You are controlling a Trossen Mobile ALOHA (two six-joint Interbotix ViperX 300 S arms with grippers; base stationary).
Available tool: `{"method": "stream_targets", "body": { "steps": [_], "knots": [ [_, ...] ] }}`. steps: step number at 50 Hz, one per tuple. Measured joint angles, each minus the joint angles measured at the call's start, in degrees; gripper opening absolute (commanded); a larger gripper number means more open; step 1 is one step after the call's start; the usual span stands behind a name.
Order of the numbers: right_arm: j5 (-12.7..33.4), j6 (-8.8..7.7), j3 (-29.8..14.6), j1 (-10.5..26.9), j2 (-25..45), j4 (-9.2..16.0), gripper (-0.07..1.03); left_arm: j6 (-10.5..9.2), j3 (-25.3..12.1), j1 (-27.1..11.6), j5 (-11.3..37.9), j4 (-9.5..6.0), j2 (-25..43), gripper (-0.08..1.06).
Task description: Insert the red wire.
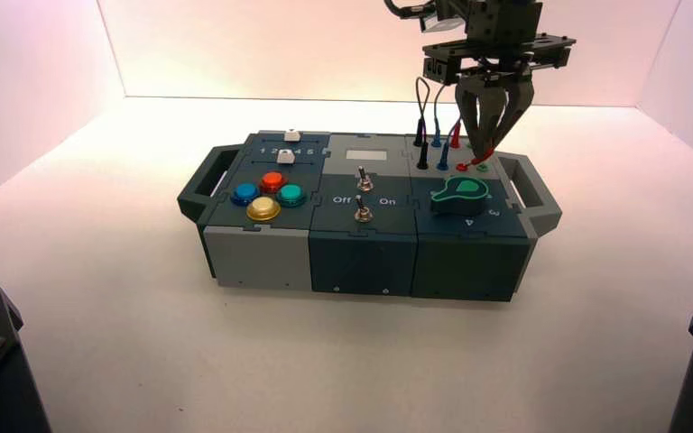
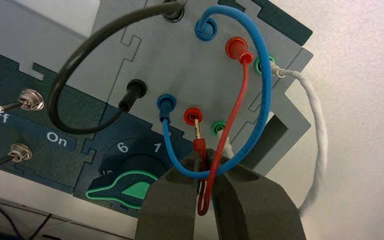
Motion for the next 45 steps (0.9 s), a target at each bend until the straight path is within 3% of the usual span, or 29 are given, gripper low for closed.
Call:
{"method": "stream_targets", "body": {
  "steps": [45],
  "knots": [
    [0.7, 0.0, -1.1, 0.0, 1.2, 0.7, -0.02, 0.0, 0.0, 0.0, 0.0, 0.0, 0.1, -0.03]
  ]
}}
